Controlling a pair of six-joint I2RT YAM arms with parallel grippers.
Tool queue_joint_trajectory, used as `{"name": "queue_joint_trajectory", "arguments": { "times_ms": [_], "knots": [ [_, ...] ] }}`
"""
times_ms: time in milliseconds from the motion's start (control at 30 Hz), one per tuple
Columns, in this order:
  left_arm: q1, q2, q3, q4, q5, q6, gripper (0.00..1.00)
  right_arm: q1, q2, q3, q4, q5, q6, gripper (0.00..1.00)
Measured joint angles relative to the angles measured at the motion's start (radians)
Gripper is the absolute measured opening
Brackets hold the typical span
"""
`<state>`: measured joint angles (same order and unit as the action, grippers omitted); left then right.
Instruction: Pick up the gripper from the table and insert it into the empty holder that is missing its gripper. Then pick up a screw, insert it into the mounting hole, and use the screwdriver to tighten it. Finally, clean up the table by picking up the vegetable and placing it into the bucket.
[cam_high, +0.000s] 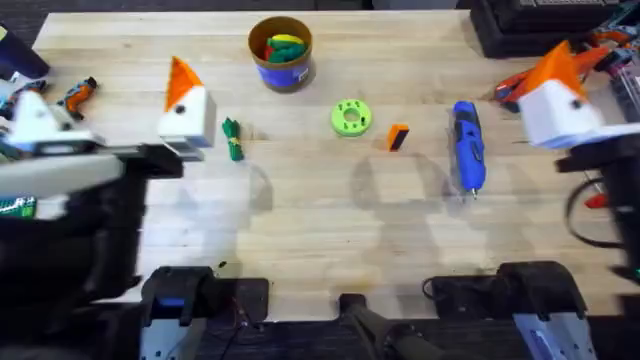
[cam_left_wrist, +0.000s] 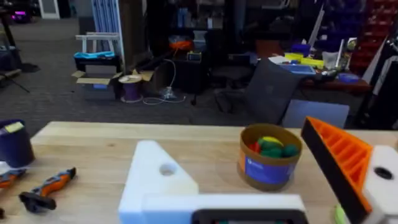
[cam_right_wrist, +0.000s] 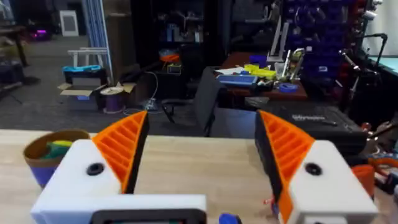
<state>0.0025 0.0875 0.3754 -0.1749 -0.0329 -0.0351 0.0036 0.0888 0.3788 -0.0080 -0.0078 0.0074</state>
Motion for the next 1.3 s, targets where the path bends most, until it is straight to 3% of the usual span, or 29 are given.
{"name": "queue_joint_trajectory", "arguments": {
  "times_ms": [300,533,733,900,1300],
  "knots": [
    [0.000,0.394,0.431,-0.395,-0.017,0.000,0.991,0.000,0.337,0.406,-0.349,0.000,0.000,0.976],
    [0.000,0.701,0.656,-0.619,-0.017,0.000,0.990,0.000,0.636,0.637,-0.638,-0.012,0.000,0.978],
    [0.000,0.905,0.718,-0.709,-0.017,0.000,0.990,0.000,0.852,0.752,-0.885,-0.016,0.000,0.976],
    [0.000,1.021,0.718,-0.724,-0.017,0.000,0.990,0.000,0.970,0.765,-0.966,-0.016,0.000,0.978],
    [0.000,1.190,0.718,-0.737,-0.017,-0.005,0.991,0.000,1.020,0.765,-0.969,-0.016,0.000,0.978]
  ]
}}
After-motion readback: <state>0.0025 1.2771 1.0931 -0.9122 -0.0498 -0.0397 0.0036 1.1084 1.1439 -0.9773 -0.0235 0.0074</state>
